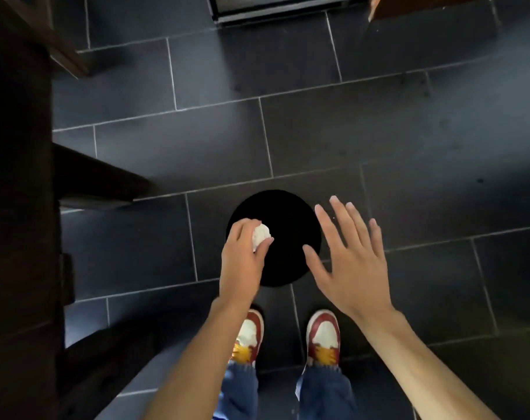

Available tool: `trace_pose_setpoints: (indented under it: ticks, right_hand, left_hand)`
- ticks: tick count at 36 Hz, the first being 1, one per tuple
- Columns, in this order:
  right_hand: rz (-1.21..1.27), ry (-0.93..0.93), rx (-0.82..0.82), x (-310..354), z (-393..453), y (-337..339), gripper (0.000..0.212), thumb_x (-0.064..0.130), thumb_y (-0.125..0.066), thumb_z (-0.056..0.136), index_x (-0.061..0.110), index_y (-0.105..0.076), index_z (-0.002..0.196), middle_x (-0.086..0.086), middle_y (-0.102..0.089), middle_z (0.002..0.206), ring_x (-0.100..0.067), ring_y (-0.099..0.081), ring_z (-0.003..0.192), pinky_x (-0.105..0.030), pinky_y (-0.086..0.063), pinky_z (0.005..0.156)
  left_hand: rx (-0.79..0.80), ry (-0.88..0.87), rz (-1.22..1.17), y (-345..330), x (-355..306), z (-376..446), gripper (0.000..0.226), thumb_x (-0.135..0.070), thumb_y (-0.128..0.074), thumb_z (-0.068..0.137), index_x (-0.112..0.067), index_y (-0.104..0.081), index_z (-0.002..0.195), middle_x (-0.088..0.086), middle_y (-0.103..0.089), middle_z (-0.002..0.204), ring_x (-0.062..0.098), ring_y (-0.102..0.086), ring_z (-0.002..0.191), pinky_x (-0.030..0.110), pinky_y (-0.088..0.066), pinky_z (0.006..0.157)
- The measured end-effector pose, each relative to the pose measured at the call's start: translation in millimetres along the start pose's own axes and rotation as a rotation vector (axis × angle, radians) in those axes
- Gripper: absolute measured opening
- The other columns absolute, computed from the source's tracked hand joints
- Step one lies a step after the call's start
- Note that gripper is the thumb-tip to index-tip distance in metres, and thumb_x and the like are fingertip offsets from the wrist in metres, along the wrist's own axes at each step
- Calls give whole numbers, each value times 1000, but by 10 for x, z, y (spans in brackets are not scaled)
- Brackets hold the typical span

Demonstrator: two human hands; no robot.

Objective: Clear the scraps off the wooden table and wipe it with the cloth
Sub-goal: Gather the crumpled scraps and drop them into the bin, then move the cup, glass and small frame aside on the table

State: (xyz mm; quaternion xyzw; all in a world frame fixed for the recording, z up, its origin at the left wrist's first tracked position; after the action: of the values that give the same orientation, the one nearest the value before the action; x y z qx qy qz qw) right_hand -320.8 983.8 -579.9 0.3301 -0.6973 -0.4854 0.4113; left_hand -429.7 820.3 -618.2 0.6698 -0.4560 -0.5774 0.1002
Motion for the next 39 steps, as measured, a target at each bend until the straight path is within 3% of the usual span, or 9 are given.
trace_pose_setpoints:
  ticks: [5,9,15,21,26,33,39]
  right_hand:
    - [18,-39,-7,-89,14,-61,66,59,-34,102,32,-21,160,3,-16,170,-19,-11,157,-53,-15,126]
    - [26,-62,-1,-116,4,-49,66,61,-34,102,33,-20,160,4,-15,170,-18,-10,157,-53,-14,126]
    - [59,-95,4,-84,-28,73,67,61,-36,101,33,-21,160,5,-16,170,-16,-9,157,-53,-15,126]
    - [63,-113,-1,-24,-36,350,67,62,-33,102,32,-22,160,3,-17,170,-18,-11,157,-53,-14,126]
    - [55,-100,-25,84,-61,698,67,60,-34,102,29,-25,160,-1,-20,169,-22,-16,156,-56,-21,124]
    - [43,-93,-61,257,-184,1250,66,58,-38,102,28,-27,160,-2,-21,169,-24,-20,156,-58,-24,122]
    - [28,-105,-43,440,-347,1881,67,59,-38,102,30,-24,160,-1,-18,170,-24,-17,156,-58,-21,124]
  left_hand:
    - [82,101,62,-108,192,112,39,-30,-68,97,-19,-61,133,6,-38,150,20,-50,126,28,-43,103]
    - [94,62,71,-59,160,94,39,-31,-68,97,-16,-62,133,6,-39,150,18,-55,120,34,-51,102]
    - [75,10,91,96,3,33,38,-33,-65,98,-13,-65,130,3,-46,146,5,-56,106,21,-48,95]
    - [50,-19,147,275,-181,-20,37,-34,-60,101,-15,-64,132,1,-50,144,13,-58,121,20,-44,97]
    - [0,-82,223,496,-449,-129,37,-33,-57,102,-17,-63,134,1,-53,146,17,-53,132,41,-52,105]
    - [-129,-237,385,921,-957,-369,36,-28,-62,99,-20,-63,134,5,-53,149,23,-54,133,49,-41,113]
    - [-97,-224,438,1350,-1436,-681,46,-39,-46,107,-29,-46,151,0,-27,167,21,-27,154,54,-12,127]
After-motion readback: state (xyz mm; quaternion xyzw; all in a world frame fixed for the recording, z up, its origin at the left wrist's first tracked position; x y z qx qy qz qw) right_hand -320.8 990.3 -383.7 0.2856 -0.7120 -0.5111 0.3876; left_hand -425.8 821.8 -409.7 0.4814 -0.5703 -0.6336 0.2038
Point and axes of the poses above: each hand's wrist, its own z-axis towards the middle knuckle, its own y-axis out of the back of the hand, x = y × z, the point moved 9 cm from there along z, towards the middle knuckle
